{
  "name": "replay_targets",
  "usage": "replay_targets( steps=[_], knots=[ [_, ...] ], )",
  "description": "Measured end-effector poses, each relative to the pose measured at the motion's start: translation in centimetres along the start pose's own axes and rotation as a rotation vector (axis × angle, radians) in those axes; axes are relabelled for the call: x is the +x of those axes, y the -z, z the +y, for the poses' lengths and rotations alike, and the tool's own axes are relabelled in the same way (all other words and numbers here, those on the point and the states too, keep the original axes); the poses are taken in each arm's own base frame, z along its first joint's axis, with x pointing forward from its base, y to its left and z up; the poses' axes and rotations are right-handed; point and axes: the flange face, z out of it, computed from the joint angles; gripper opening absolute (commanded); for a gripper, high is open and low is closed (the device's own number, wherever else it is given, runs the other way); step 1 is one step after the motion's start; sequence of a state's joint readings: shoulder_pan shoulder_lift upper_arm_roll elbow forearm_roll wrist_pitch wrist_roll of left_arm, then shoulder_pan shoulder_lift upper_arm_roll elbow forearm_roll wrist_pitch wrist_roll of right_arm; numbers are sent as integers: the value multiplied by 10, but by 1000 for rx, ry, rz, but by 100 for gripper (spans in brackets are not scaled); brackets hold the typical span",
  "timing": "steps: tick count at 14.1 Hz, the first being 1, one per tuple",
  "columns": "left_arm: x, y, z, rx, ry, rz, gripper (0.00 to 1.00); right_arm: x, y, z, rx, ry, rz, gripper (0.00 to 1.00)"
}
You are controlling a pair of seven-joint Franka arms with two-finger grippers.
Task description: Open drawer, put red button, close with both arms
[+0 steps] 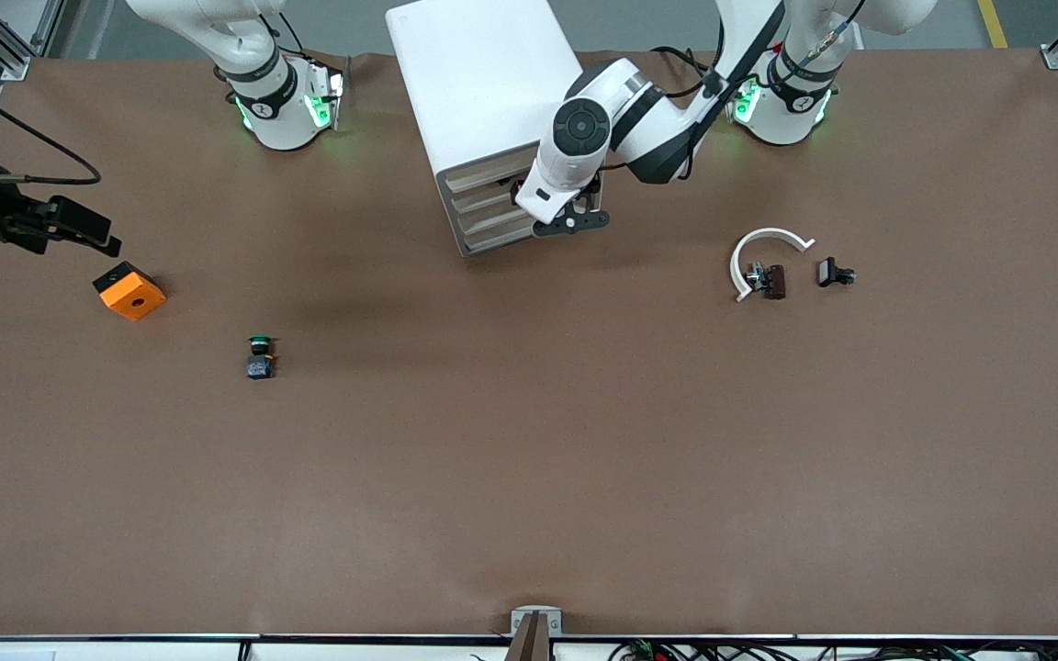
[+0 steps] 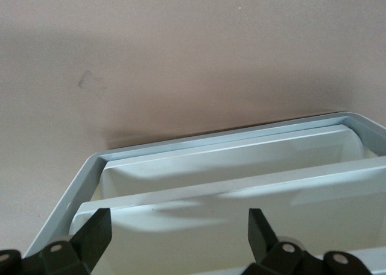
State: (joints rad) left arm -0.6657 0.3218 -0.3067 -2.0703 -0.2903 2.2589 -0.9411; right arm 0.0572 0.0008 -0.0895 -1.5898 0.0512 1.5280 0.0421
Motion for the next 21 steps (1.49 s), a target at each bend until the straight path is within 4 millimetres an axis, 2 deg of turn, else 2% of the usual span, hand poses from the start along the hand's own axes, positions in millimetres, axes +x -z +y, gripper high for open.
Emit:
replay_targets(
  steps=[2, 3, 6, 10, 12, 16, 18, 21],
  knots=[
    [6, 3, -2, -8, 16, 1, 100, 1, 4, 8, -11, 8, 13, 100],
    [16, 8, -6, -20, 34, 5, 100, 0, 7, 11, -12, 9, 20, 100],
    [60, 37, -22, -74, 111, 24, 100, -1, 20, 13, -14, 11, 46, 100],
    [116, 74, -53, -138, 214, 49, 100, -2, 35, 14, -41, 13, 78, 100],
    [145, 94, -77, -165, 275, 58, 100, -3, 42, 15, -43, 12, 87, 100],
    [209, 151, -146, -166, 375, 120, 100, -5, 45, 13, -43, 14, 83, 100],
    [230, 180, -176, -135, 396, 162, 100, -5, 45, 13, -43, 14, 83, 100],
    [249, 221, -217, -102, 423, 189, 100, -5, 45, 13, -43, 14, 83, 100]
  ],
)
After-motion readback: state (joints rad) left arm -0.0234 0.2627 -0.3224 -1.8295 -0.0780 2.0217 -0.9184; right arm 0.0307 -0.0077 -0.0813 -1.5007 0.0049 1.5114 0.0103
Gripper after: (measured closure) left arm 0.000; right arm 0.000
